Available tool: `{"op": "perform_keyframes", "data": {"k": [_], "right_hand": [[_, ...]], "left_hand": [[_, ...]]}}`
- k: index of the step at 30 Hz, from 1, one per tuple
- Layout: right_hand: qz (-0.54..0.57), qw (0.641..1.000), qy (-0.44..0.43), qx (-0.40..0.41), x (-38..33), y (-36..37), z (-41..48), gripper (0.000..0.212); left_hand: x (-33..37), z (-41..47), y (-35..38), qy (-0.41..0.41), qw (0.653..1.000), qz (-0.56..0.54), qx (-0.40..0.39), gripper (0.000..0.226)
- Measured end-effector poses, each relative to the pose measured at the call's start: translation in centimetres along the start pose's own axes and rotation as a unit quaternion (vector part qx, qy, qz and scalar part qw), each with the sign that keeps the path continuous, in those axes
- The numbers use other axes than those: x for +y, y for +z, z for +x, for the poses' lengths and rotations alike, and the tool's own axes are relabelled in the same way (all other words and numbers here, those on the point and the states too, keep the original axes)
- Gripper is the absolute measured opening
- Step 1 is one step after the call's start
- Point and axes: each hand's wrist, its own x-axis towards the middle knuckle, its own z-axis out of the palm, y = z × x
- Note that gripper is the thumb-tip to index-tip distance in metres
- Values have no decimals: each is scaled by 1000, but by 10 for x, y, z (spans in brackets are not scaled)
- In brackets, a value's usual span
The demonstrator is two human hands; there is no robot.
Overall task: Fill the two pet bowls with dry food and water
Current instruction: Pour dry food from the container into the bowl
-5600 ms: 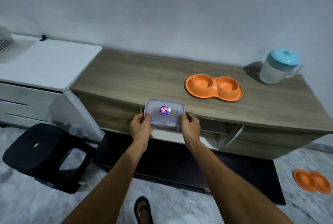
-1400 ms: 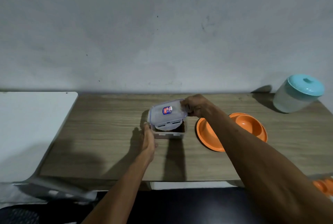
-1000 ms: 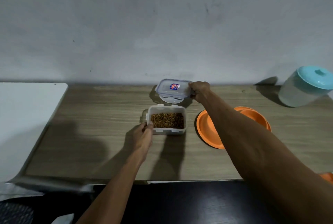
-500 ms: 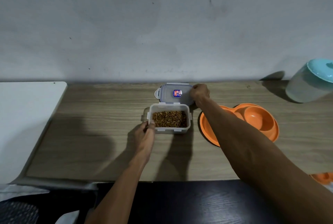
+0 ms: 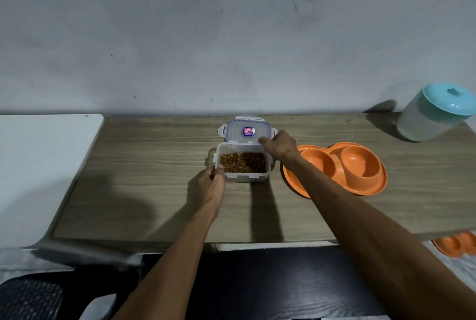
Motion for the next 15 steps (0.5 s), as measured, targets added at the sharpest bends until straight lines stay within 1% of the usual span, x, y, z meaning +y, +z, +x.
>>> {"op": "perform_keyframes", "data": {"k": [2, 4, 7, 9, 11, 13, 15], "right_hand": [[-18, 999, 16, -32, 3, 6, -14, 48], [-21, 998, 33, -51, 6, 11, -23, 38], [27, 997, 49, -45, 6, 14, -28, 21], [89, 992, 58, -65, 5, 10, -32, 22], [137, 982, 71, -109, 4, 5, -37, 24], [160, 973, 74, -147, 4, -5, -43, 27], [184, 968, 72, -153, 6, -19, -50, 26]], "left_hand": [[1, -1, -1, 4, 1000, 19, 7, 33], [2, -3, -1, 12, 999, 51, 11, 34], [2, -5, -1, 18, 998, 66, 11, 36], [3, -5, -1, 14, 997, 70, 15, 37], [3, -4, -1, 2, 998, 64, 23, 42], [4, -5, 0, -10, 998, 56, 41, 51], [2, -4, 2, -14, 995, 69, 64, 58]]}}
